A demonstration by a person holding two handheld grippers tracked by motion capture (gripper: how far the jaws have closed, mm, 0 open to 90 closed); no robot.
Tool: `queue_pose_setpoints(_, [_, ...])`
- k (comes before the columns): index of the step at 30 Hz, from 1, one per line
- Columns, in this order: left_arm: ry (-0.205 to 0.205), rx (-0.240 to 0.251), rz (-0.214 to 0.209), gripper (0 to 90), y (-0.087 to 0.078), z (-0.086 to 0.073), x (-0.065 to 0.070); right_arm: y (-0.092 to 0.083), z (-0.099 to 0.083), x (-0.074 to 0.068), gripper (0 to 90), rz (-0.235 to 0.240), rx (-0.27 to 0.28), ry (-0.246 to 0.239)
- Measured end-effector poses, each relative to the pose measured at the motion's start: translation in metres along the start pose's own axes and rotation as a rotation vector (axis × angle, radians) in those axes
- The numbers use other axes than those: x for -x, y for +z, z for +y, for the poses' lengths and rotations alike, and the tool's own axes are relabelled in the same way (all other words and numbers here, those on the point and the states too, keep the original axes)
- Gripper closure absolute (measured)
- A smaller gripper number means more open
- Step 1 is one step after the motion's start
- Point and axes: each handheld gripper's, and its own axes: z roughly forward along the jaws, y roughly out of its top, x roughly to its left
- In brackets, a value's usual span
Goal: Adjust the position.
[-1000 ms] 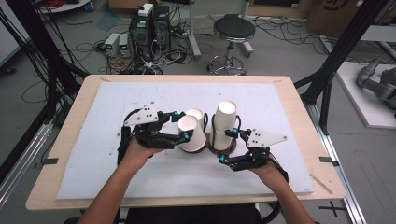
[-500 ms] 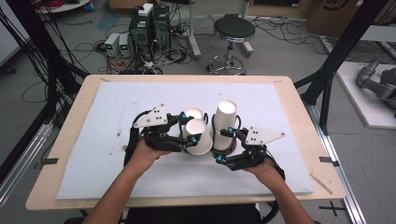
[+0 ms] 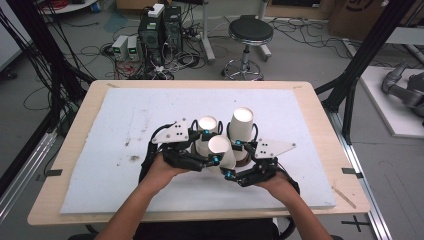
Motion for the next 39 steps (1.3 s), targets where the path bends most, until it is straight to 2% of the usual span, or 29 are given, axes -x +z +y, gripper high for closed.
queue_pose_setpoints(9, [-0.012, 0.017, -0.02, 35.5, 0.003, -0.001, 0.001, 0.008, -0.002, 0.0, 20.5, -0.003, -0.01, -0.012])
queue_pose_setpoints(10, [-0.015, 0.019, -0.019, 35.5, 0.003, -0.001, 0.001, 0.006, -0.002, 0.001, 26.4, -0.004, -0.011, -0.017])
queue_pose_setpoints(12, [-0.015, 0.017, -0.022, 35.6, 0.002, -0.002, 0.0, 0.004, -0.002, 0.002, 29.1, 0.005, -0.012, -0.02])
queue_pose_setpoints(15, [-0.03, 0.008, -0.021, 35.5, 0.001, -0.003, -0.001, 0.003, -0.002, 0.003, 31.4, 0.002, -0.016, -0.027])
queue_pose_setpoints(19, [-0.03, -0.037, -0.023, 33.8, 0.0, -0.003, -0.004, 0.004, -0.002, 0.003, 33.5, 0.008, -0.043, -0.047])
queue_pose_setpoints(20, [-0.037, -0.058, -0.009, 23.7, 0.0, -0.001, -0.005, 0.003, -0.002, 0.003, 33.7, 0.007, -0.047, -0.051])
queue_pose_setpoints(21, [-0.037, -0.058, -0.009, 22.0, 0.0, -0.001, -0.005, 0.003, -0.002, 0.003, 33.7, 0.007, -0.047, -0.051])
queue_pose_setpoints(23, [-0.024, -0.061, -0.027, 21.9, -0.001, 0.002, -0.006, 0.002, -0.002, 0.004, 33.6, 0.012, -0.065, -0.06])
queue_pose_setpoints(24, [-0.02, -0.06, -0.037, 21.9, 0.0, 0.003, -0.005, 0.002, -0.001, 0.003, 33.5, 0.032, -0.081, -0.061])
queue_pose_setpoints(27, [0.011, -0.084, -0.072, 22.0, 0.004, 0.005, -0.003, 0.002, 0.0, 0.003, 33.2, 0.052, -0.092, -0.063])
queue_pose_setpoints(33, [0.016, -0.13, -0.125, 23.5, 0.014, 0.001, 0.001, 0.004, -0.001, 0.001, 32.7, 0.116, -0.094, -0.071])
queue_pose_setpoints(36, [0.012, -0.128, -0.149, 28.5, 0.015, -0.002, 0.001, 0.003, -0.001, 0.001, 32.7, 0.132, -0.09, -0.072])
queue_pose_setpoints(37, [0.025, -0.13, -0.159, 34.7, 0.015, -0.002, 0.001, 0.003, -0.001, 0.001, 32.7, 0.138, -0.089, -0.076])
queue_pose_setpoints(39, [0.027, -0.123, -0.164, 35.0, 0.014, -0.003, 0.0, 0.003, -0.001, 0.001, 32.4, 0.142, -0.09, -0.073])
